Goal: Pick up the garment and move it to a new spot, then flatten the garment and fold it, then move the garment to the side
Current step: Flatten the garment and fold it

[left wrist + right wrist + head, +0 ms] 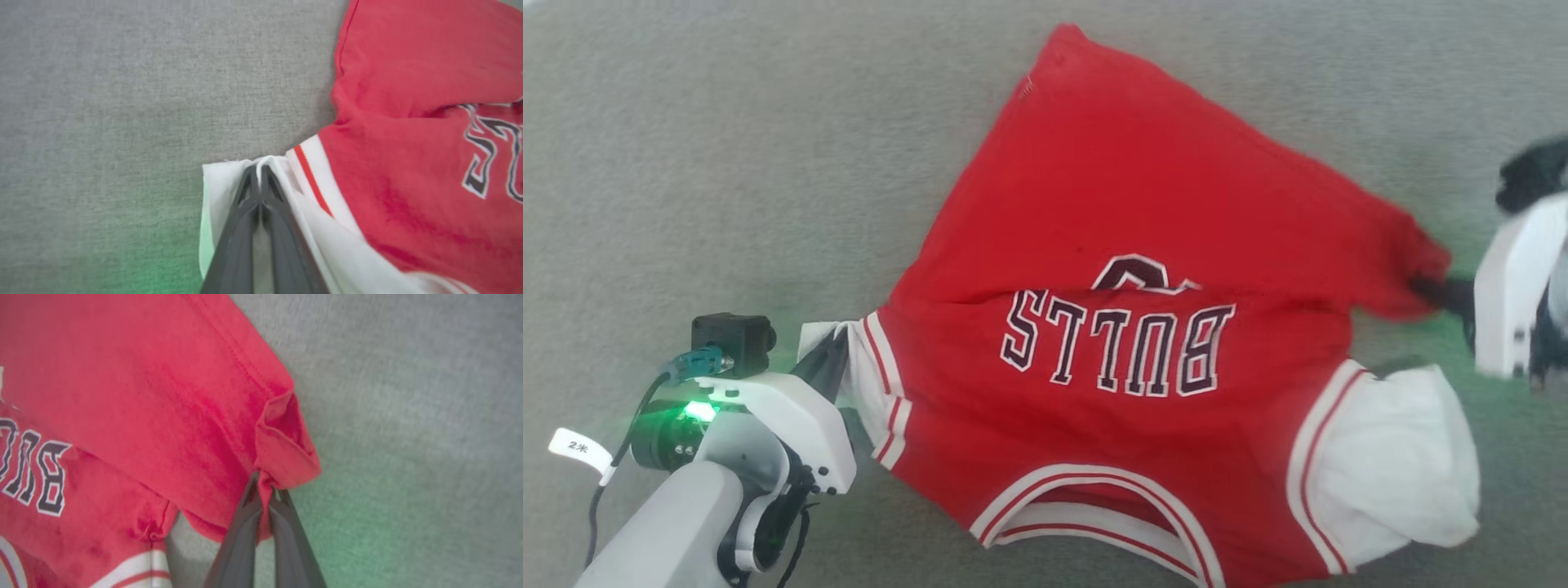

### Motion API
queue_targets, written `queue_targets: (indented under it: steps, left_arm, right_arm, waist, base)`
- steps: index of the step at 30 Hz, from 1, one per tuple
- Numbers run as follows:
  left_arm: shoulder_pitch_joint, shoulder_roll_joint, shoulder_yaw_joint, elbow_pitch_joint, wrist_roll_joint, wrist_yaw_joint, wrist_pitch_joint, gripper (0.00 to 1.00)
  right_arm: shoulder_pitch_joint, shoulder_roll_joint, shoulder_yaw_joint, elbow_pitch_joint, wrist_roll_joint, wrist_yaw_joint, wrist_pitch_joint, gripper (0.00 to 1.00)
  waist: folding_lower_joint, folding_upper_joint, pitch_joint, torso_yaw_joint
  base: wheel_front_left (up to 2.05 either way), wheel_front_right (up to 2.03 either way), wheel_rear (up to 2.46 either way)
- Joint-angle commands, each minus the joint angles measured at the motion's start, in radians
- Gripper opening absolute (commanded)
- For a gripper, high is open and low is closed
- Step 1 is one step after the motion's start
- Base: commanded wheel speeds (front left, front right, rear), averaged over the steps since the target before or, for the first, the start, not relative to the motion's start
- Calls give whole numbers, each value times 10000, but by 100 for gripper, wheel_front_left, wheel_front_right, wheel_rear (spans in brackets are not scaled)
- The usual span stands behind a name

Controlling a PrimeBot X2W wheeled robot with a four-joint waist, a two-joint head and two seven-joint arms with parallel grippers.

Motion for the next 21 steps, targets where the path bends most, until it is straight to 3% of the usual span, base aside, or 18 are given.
queue_targets:
  steps: [1,7,13,17,18,19,20,21]
  left_arm:
    - [186,17,-12,-36,3,21,74,0]
    - [212,152,30,-182,-45,89,132,0]
    - [270,173,55,-180,-93,96,124,0]
    - [334,154,83,-128,-174,117,82,0]
    - [337,145,79,-121,-190,112,77,0]
    - [349,143,69,-112,-201,98,67,0]
    - [356,147,57,-107,-211,72,58,0]
    - [368,150,42,-97,-208,50,41,0]
  right_arm:
    - [592,-13,-187,-327,67,-11,3,0]
    - [2773,312,-1316,-1153,-128,-12,69,0]
    - [4643,1503,-2404,-1294,-725,-17,-129,0]
    - [5051,2246,-2750,-1296,-1035,-15,-465,0]
    - [5082,2338,-2812,-1360,-1110,-14,-605,30]
    - [5105,2425,-2899,-1385,-1201,-14,-737,68]
    - [5130,2484,-2987,-1379,-1263,-15,-810,100]
    - [5155,2520,-3055,-1469,-1283,-14,-932,100]
  waist:
    - [0,0,-123,-236]
    - [0,0,-154,-423]
    - [0,0,-166,-505]
    - [0,0,-201,-532]
    - [0,0,-208,-530]
    - [0,0,-222,-523]
    - [0,0,-240,-517]
    - [0,0,-261,-508]
  base:
    - [0,0,0]
    - [0,0,0]
    - [0,0,0]
    - [0,0,0]
    - [0,0,0]
    - [0,0,0]
    - [0,0,0]
    - [0,0,0]
